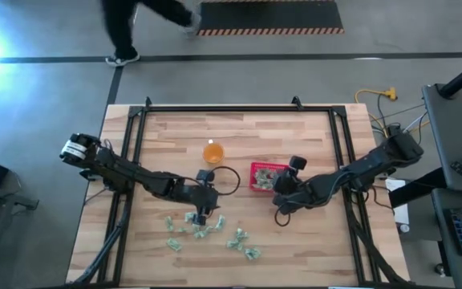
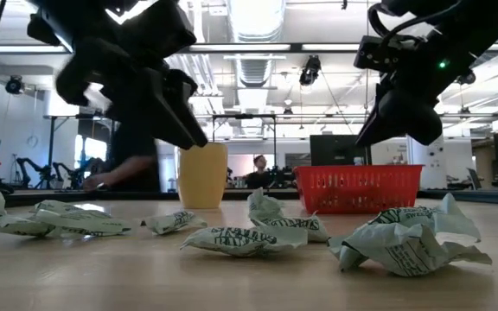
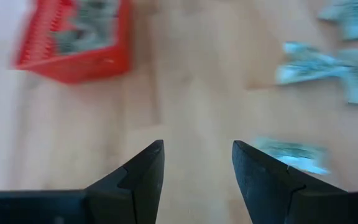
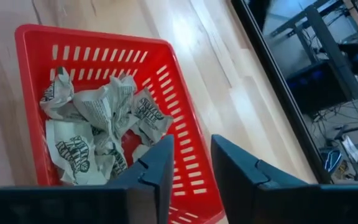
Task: Pick and place Stevia / Truvia into bins
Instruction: Put the stevia packet into the basket
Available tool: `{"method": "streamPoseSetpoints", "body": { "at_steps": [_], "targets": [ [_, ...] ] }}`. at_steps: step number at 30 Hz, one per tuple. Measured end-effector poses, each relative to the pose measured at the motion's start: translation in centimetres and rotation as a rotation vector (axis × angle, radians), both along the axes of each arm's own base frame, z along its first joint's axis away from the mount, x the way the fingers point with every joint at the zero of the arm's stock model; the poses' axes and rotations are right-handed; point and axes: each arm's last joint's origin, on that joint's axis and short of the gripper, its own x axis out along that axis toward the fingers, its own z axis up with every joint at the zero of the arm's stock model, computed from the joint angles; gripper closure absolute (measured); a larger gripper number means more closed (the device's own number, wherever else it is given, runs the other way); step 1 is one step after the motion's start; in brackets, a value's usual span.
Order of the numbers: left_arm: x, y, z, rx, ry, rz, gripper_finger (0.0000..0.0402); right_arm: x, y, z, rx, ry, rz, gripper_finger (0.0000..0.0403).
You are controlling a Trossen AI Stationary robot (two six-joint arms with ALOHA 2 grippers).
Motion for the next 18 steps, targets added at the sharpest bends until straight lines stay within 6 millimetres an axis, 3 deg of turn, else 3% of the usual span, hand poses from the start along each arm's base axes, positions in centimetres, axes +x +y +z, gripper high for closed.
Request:
{"method": "streamPoseSetpoints", "body": {
  "at_steps": [5,18],
  "targets": [
    [0.2,-0.7,-0.8,-0.117,0.051,-0.138,0.0228,-0.3,0.4,0.9,0.035,-0.013,0.038,0.0290],
    [2.0,-1.0,-3.7,-0.209,0.103,-0.199,0.0228,-1.7,2.3,3.7,0.123,-0.098,0.152,0.0304]
  ]
}}
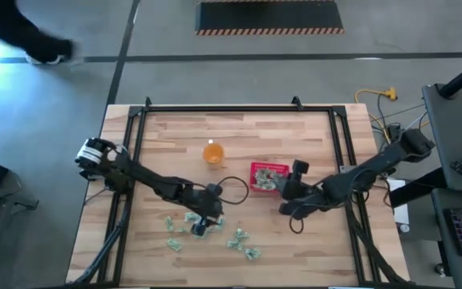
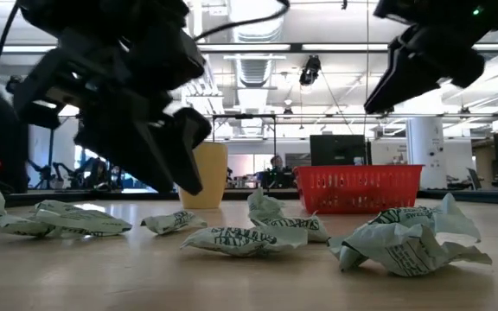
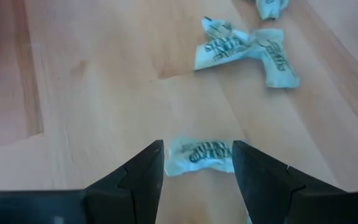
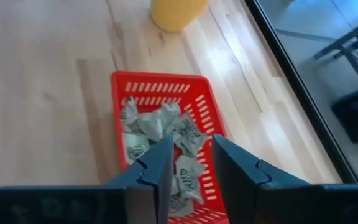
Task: Pick and place Stevia / Truvia into bins
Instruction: Put the stevia packet into the basket
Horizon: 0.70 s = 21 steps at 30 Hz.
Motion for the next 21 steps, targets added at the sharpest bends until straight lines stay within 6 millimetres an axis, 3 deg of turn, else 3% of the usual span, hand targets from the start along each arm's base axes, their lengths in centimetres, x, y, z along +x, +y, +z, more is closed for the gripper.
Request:
{"method": "streamPoseSetpoints", "body": {
  "at_steps": [15,21],
  "targets": [
    [0.8,0.3,-1.6,-0.038,0.067,0.009,0.0229,-0.5,0.8,0.3,0.009,-0.012,0.040,0.0316],
    [0.8,0.4,-1.7,-0.035,0.075,0.004,0.0270,-0.5,0.8,0.3,0.008,-0.011,0.040,0.0317]
  ]
}}
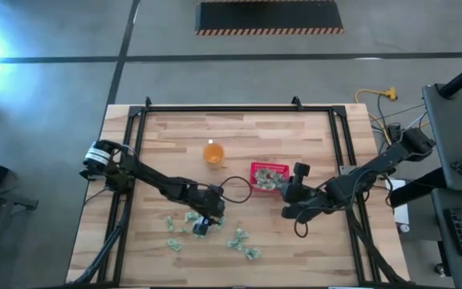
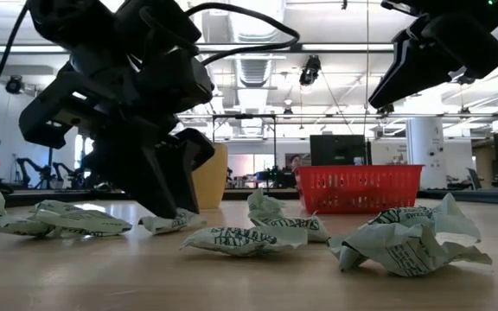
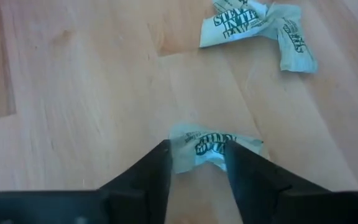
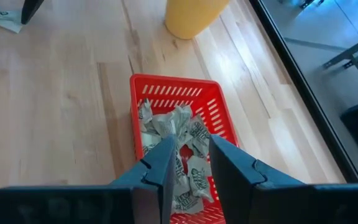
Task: Pick and place Stevia / Truvia into bins
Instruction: Put the stevia packet into the basket
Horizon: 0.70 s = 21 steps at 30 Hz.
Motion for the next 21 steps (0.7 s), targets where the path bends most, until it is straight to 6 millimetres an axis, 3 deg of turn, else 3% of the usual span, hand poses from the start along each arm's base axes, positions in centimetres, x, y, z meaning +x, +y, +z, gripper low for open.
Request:
{"method": "streamPoseSetpoints", "body": {
  "at_steps": [11,16,21],
  "targets": [
    [0.0,0.2,0.2,0.014,-0.014,-0.035,0.0393,0.0,0.0,0.0,0.000,0.001,0.000,0.0328],
    [0.1,0.2,0.6,0.035,-0.034,-0.027,0.0396,0.0,0.0,0.0,-0.001,0.002,0.000,0.0324],
    [1.1,0.6,2.0,0.192,-0.164,0.071,0.0401,0.0,0.2,-0.2,0.064,0.039,0.042,0.0325]
  ]
}}
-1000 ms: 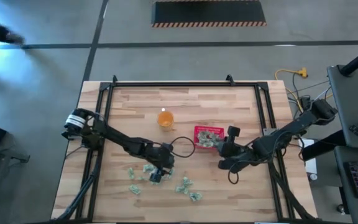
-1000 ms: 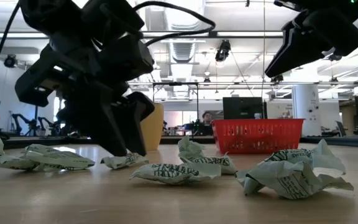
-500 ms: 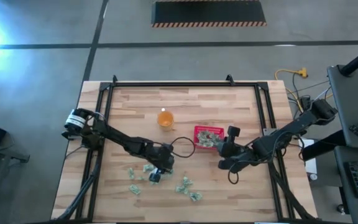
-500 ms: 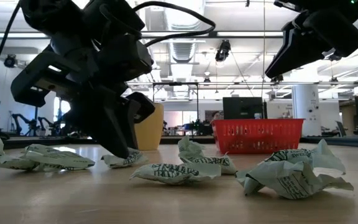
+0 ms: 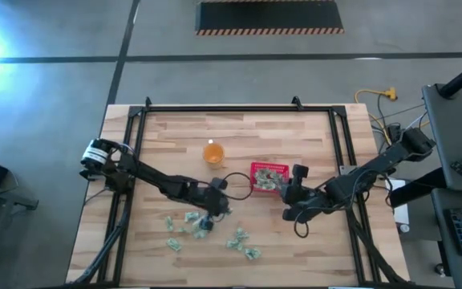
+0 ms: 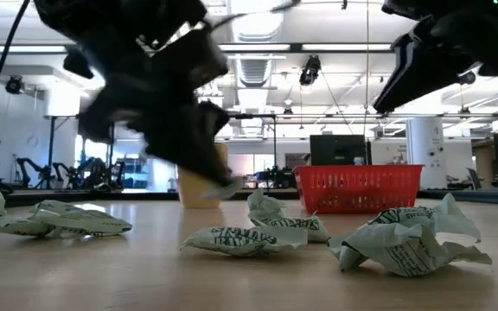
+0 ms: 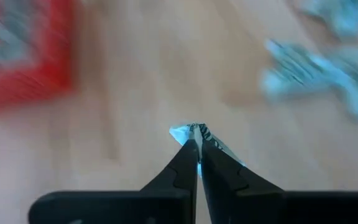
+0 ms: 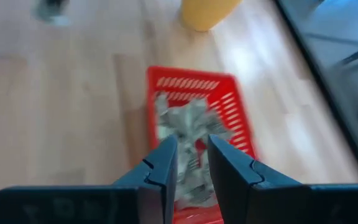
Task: Pick and place Stevia / Truvia into bins
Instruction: Put the stevia packet into the basket
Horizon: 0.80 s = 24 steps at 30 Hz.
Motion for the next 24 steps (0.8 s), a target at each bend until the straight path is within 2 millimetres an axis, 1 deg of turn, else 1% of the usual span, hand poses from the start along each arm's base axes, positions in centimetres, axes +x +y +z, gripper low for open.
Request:
{"method": "streamPoseSetpoints", "body": {
  "at_steps": [3,8,13,15,17,19,24],
  "targets": [
    [1.0,0.2,1.2,0.065,-0.129,0.033,0.0401,0.0,0.2,-0.1,0.059,0.032,0.037,0.0330],
    [2.3,0.9,3.1,0.119,-0.325,0.010,0.0401,0.0,0.4,-0.1,0.106,0.050,0.061,0.0333],
    [3.2,3.2,4.3,0.158,-0.429,0.061,0.0401,0.0,0.5,-0.1,0.129,0.057,0.071,0.0328],
    [3.9,4.3,4.5,0.158,-0.463,0.097,0.0401,0.0,0.5,-0.2,0.139,0.061,0.075,0.0326],
    [4.4,5.3,4.3,0.161,-0.458,0.123,0.0401,0.0,0.5,-0.2,0.145,0.062,0.078,0.0325],
    [5.5,6.0,4.2,0.159,-0.472,0.140,0.0401,0.0,0.6,-0.1,0.148,0.058,0.079,0.0327],
    [8.1,6.9,2.7,0.167,-0.435,0.160,0.0402,0.1,0.6,-0.1,0.153,0.053,0.081,0.0334]
  ]
}}
